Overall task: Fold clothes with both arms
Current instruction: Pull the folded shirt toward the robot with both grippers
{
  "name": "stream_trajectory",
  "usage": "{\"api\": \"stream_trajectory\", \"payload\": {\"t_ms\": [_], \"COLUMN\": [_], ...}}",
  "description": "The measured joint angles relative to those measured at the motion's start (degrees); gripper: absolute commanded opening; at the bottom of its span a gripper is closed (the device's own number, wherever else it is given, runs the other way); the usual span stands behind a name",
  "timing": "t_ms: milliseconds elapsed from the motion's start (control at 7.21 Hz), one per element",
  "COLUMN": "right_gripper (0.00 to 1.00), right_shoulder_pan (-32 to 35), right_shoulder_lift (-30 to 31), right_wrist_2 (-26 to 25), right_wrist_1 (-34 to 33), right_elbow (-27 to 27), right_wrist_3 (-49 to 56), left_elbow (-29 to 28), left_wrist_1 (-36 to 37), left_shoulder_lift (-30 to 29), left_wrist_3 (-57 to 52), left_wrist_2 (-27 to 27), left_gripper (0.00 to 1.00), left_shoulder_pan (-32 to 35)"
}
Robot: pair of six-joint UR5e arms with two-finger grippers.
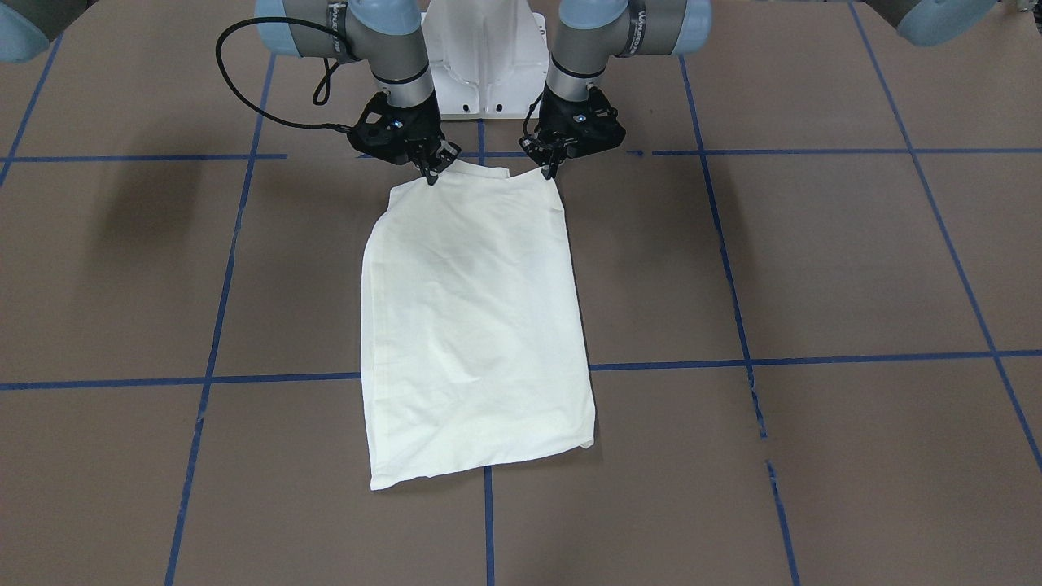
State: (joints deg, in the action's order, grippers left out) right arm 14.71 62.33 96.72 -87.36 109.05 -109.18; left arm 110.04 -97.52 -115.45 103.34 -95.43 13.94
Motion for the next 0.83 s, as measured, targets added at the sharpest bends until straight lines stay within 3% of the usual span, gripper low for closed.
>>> {"api": "stream_trajectory", "payload": {"t_ms": [416,832], "right_gripper": [0.00,0.00], "right_shoulder_pan": [-3.5,-4.1], "right_shoulder_lift": [3.2,3.9], "right_wrist_2": [0.3,0.2], "right_wrist_1": [-0.1,0.2], "right_elbow": [6.5,7.9], "right_wrist_3": [0.3,0.9], "left_elbow": [7.0,12.1], "left_wrist_1": [0.9,2.6], "left_shoulder_lift": [3.5,5.6], "left_wrist_3": [0.1,0.0], "left_wrist_2": [0.1,0.0], "left_gripper": [0.00,0.00], "left_shoulder_pan": [-5.2,-7.2]}}
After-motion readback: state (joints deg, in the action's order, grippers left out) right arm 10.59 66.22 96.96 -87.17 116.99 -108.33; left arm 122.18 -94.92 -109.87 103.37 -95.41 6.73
